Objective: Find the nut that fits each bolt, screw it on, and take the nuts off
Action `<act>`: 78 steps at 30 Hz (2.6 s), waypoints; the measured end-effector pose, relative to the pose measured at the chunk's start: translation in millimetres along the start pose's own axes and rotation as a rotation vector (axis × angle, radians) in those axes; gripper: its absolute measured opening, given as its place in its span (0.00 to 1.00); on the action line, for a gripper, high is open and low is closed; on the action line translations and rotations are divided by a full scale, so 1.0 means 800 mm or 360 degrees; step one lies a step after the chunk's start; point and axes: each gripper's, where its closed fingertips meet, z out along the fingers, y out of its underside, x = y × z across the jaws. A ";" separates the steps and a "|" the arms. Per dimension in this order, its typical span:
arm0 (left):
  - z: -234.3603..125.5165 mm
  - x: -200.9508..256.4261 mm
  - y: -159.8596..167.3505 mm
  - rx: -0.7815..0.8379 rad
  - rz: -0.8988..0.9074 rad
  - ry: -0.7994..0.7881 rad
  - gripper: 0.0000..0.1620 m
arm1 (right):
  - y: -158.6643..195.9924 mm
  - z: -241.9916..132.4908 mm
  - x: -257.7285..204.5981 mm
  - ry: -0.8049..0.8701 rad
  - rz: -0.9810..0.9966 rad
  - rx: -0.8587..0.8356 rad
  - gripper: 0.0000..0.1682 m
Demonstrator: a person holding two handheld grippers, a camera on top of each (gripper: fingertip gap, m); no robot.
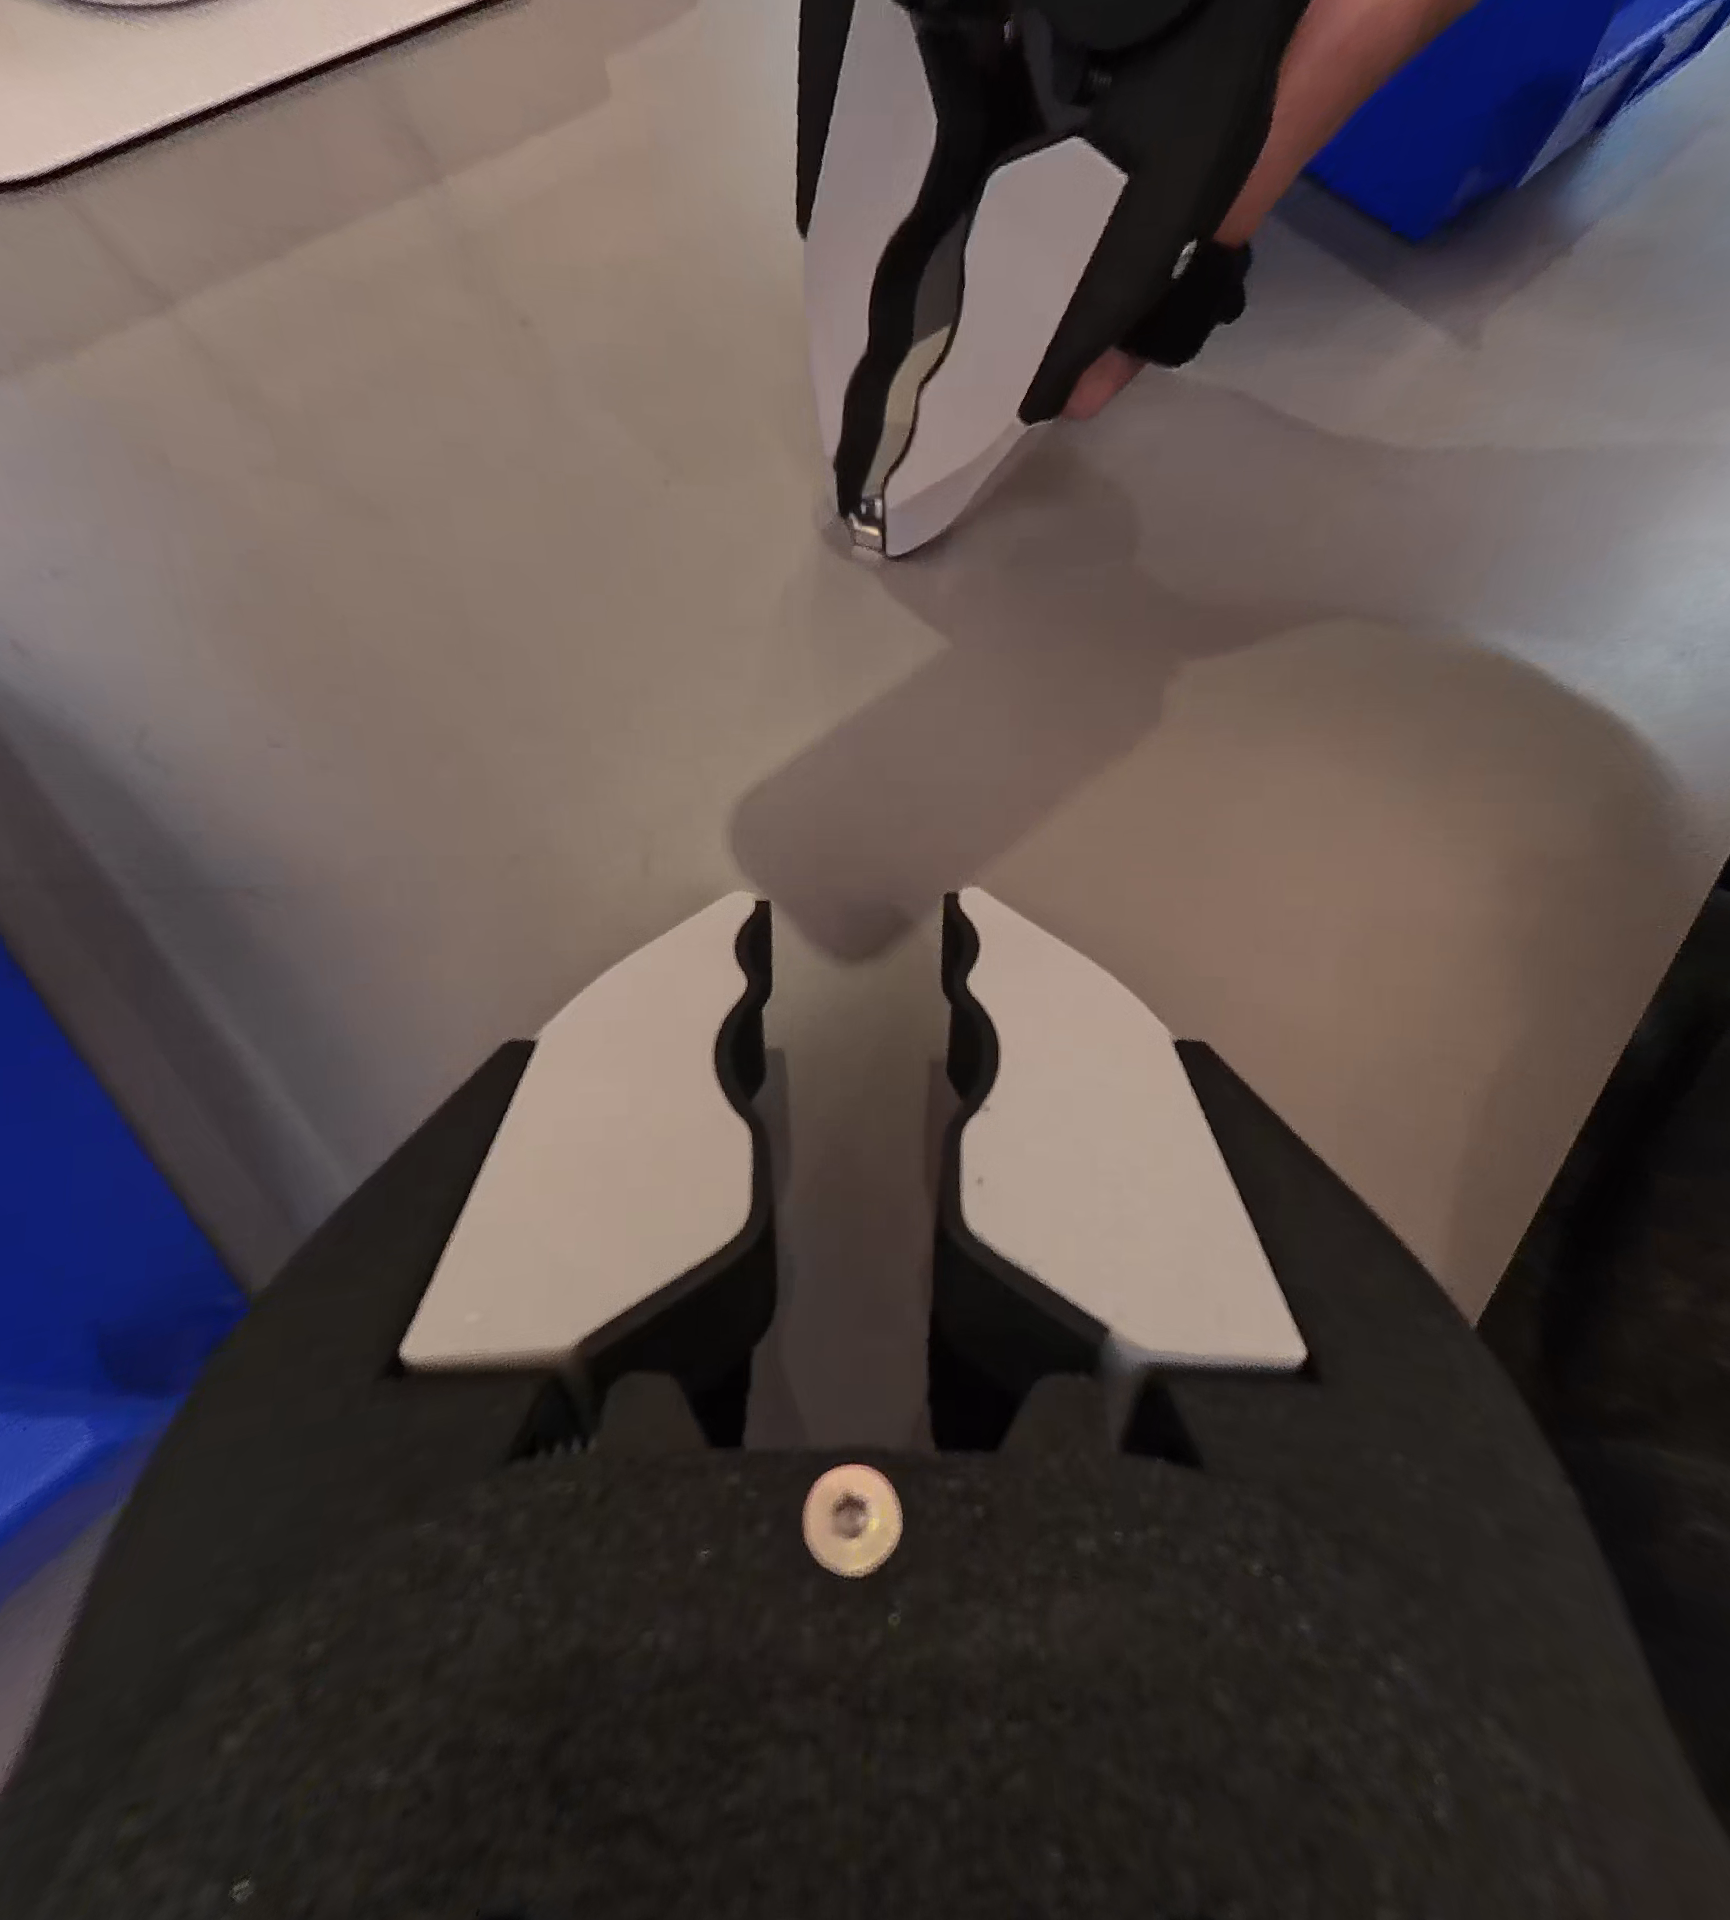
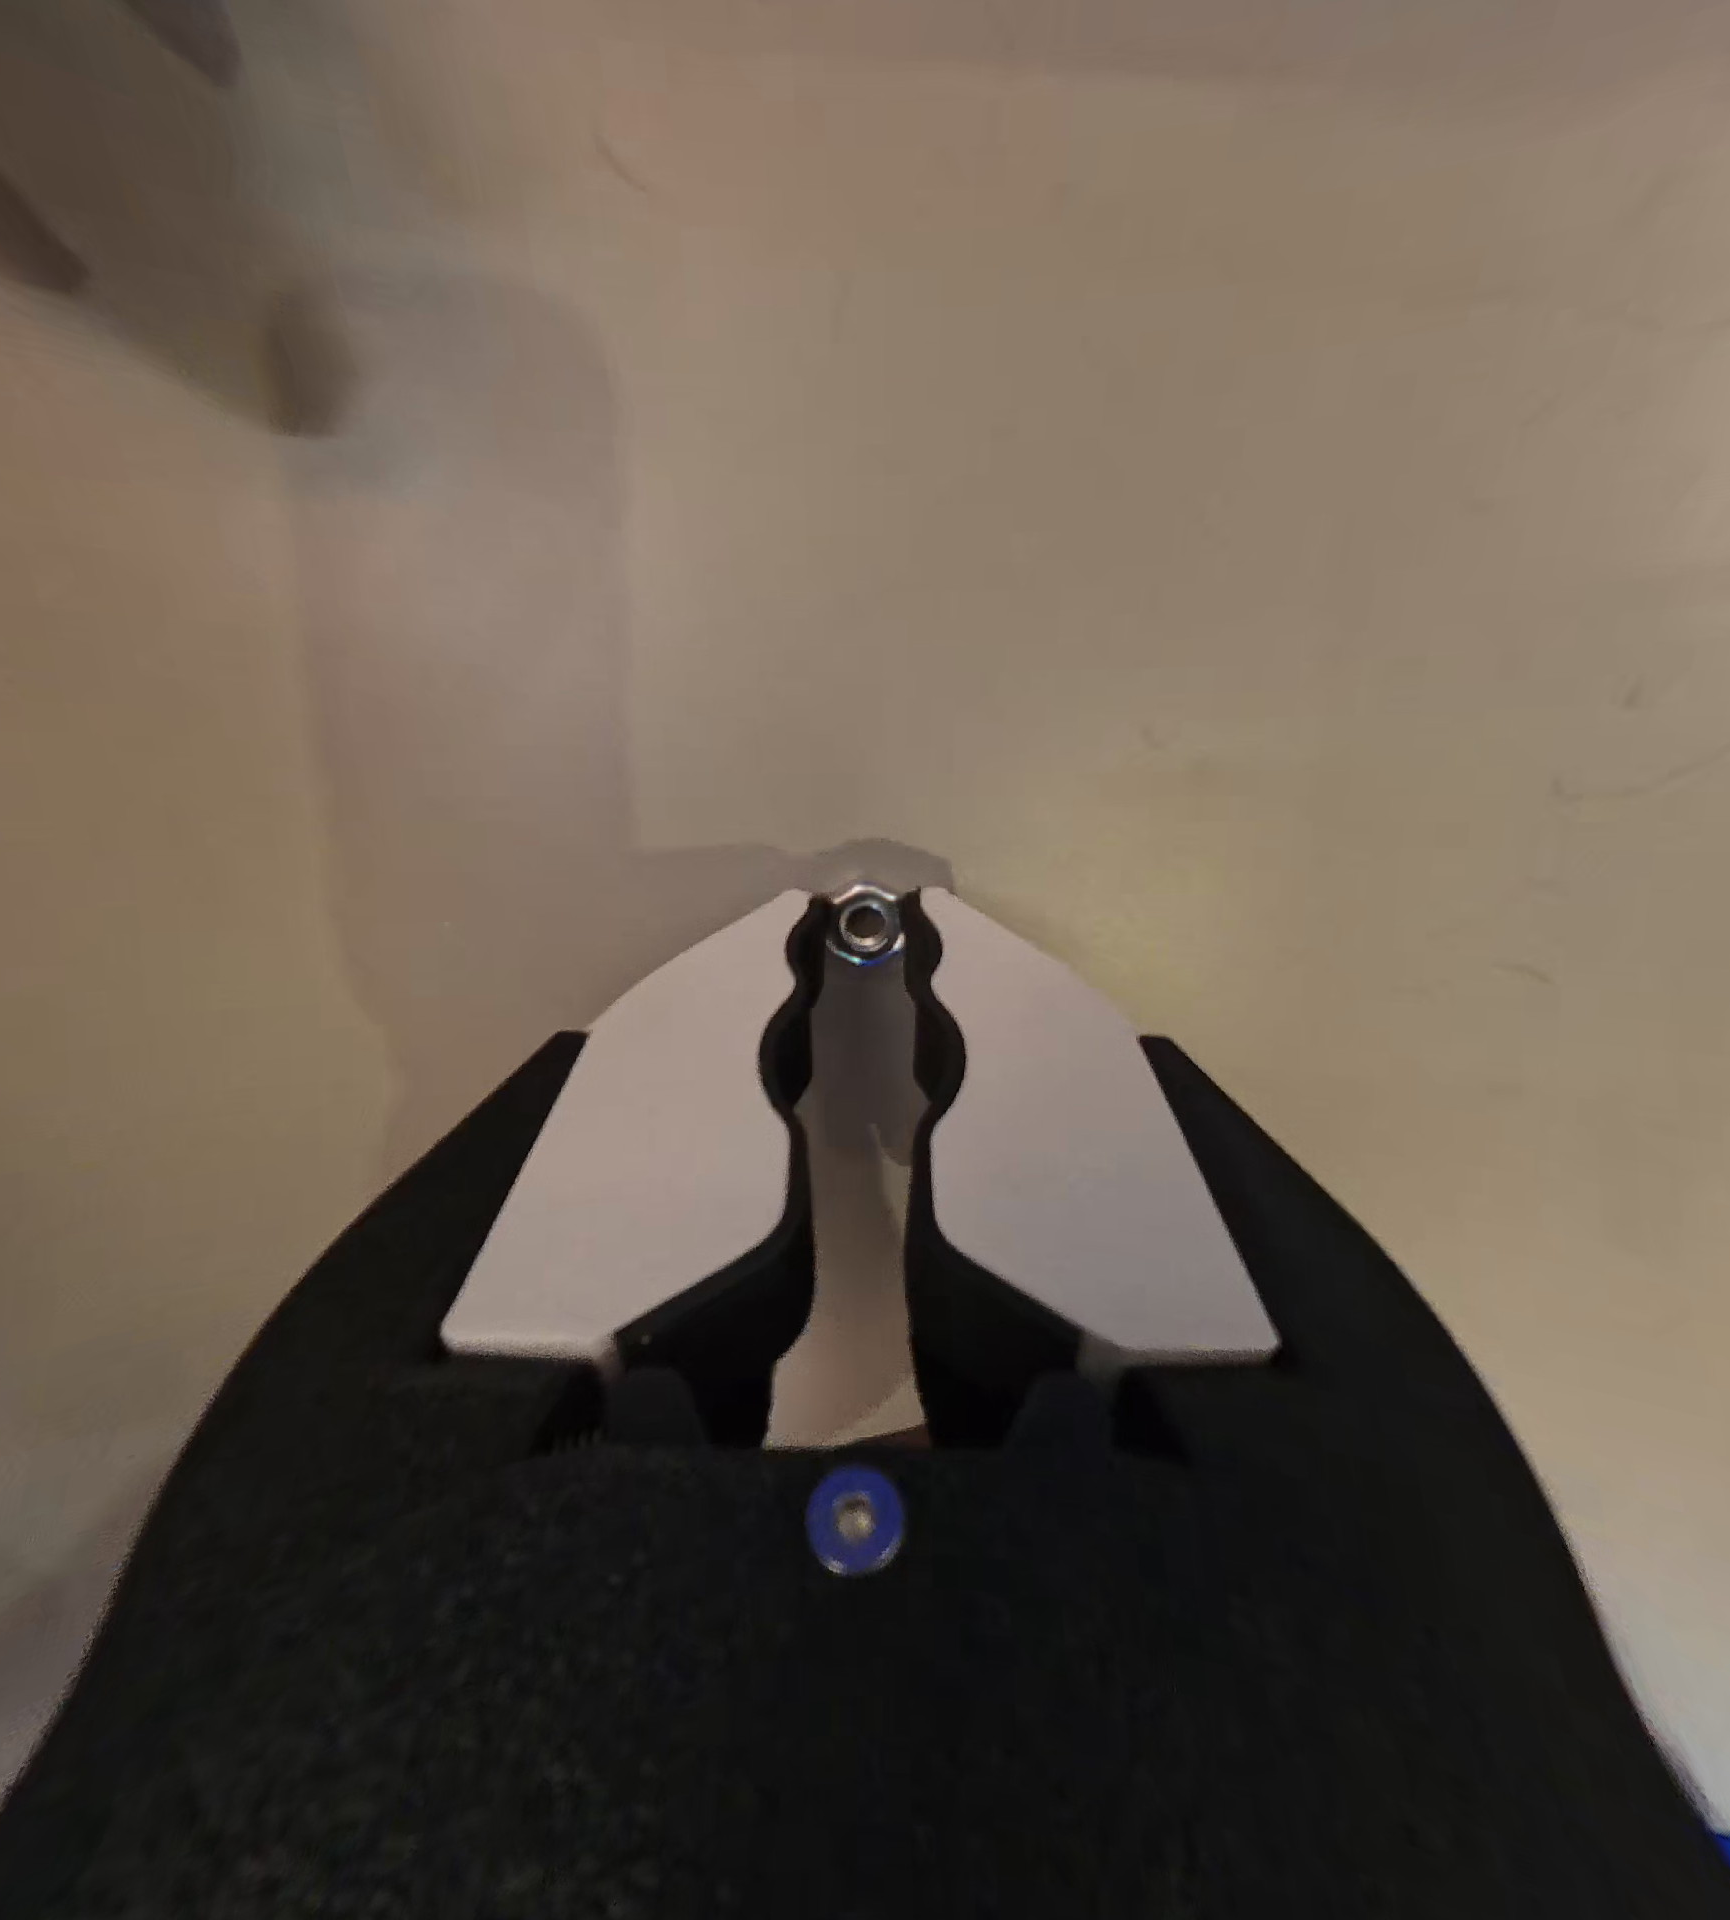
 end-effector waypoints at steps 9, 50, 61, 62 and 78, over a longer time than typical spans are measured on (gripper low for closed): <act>0.005 -0.005 0.006 -0.0038 0.0012 -0.0059 0.19 | -0.027 -0.042 -0.021 0.0372 -0.0166 0.0429 0.08; -0.088 -0.187 0.054 -0.1135 0.0719 0.1035 0.19 | 0.037 -0.156 -0.041 0.0365 0.0666 0.1994 0.08; -0.073 -0.184 0.082 -0.1325 0.0744 0.1163 0.14 | 0.038 -0.155 -0.039 0.0331 0.0691 0.1994 0.08; -0.074 -0.183 0.084 -0.1326 0.0764 0.1158 0.13 | 0.038 -0.155 -0.039 0.0325 0.0692 0.1997 0.08; -0.085 -0.223 -0.026 -0.0605 0.0461 0.0724 0.08 | 0.033 -0.154 -0.046 0.0304 0.0626 0.1981 0.08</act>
